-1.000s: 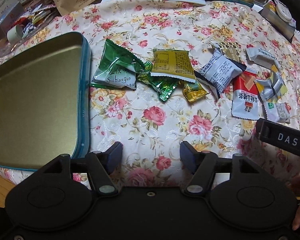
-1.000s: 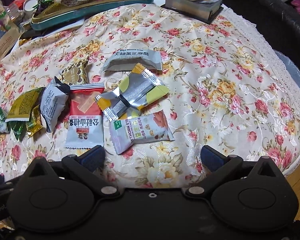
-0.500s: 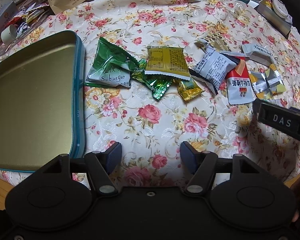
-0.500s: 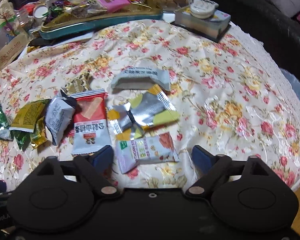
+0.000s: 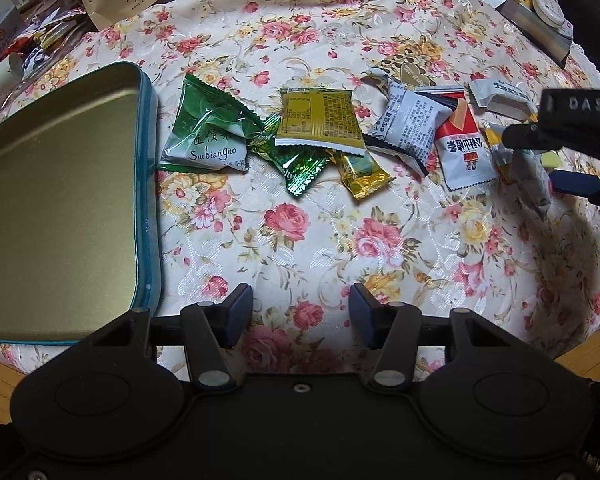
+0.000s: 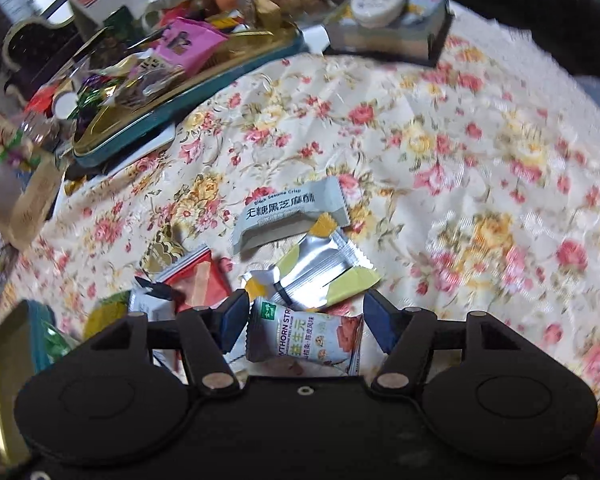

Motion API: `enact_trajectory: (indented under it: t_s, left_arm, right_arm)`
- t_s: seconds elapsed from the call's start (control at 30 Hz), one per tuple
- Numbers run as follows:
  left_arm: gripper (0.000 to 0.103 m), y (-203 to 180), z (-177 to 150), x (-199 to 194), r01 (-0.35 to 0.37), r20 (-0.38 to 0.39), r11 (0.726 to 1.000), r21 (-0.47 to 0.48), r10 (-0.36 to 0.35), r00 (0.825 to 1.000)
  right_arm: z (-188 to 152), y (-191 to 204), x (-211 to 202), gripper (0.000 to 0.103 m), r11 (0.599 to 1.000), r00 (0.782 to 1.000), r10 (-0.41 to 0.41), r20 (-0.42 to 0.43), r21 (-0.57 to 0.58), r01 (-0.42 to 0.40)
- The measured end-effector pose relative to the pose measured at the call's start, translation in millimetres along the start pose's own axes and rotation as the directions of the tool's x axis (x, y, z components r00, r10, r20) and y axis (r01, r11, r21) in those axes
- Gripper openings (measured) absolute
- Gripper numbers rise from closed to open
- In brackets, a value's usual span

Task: Organize snacks
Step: 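Reach to the loose snacks and grasp the silver-and-yellow candy with the right tool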

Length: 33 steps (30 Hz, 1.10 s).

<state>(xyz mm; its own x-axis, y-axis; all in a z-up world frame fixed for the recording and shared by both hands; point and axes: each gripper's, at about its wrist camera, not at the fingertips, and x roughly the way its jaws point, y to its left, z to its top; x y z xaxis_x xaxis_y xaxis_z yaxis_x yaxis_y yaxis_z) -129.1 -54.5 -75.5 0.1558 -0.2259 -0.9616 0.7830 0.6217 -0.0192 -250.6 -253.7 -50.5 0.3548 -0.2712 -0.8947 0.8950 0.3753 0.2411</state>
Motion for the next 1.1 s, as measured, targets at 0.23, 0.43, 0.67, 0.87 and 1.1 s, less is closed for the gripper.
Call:
enact_trajectory:
  t_s: [0.23,0.43,0.67,0.87,1.1]
  left_arm:
    - [0.054,0,-2,-6,0.026,-0.005,1.0,0.0,-0.026,1.0]
    - [0.054,3,0,-18,0.037,0.036,0.999,-0.004,-0.037,0.999]
    - [0.054,9,6,-25,0.053,0.048,0.998,-0.041,-0.051,0.998]
    - [0.054,2,18,-29,0.042,0.07,0.998,-0.036,-0.039,0.997]
    - [0.054,-5,45,-33,0.063,0.072,0.995,-0.072,-0.058,0.996]
  right_arm:
    - [14,4,12,0.074,0.995,1.0,0.006,-0.012,0.096,-0.005]
    - [18,18,19,0.076,0.994,0.999,-0.053,0.009,0.095,0.052]
    - [-3,48,27,0.066,0.968,0.981,-0.179,0.08,-0.164,0.19]
    - [-1,45,25,0.046,0.955,0.979,-0.181,0.091,-0.22,0.197]
    - [18,11,11,0.041,0.997,0.997,-0.082,-0.007,-0.002,0.082]
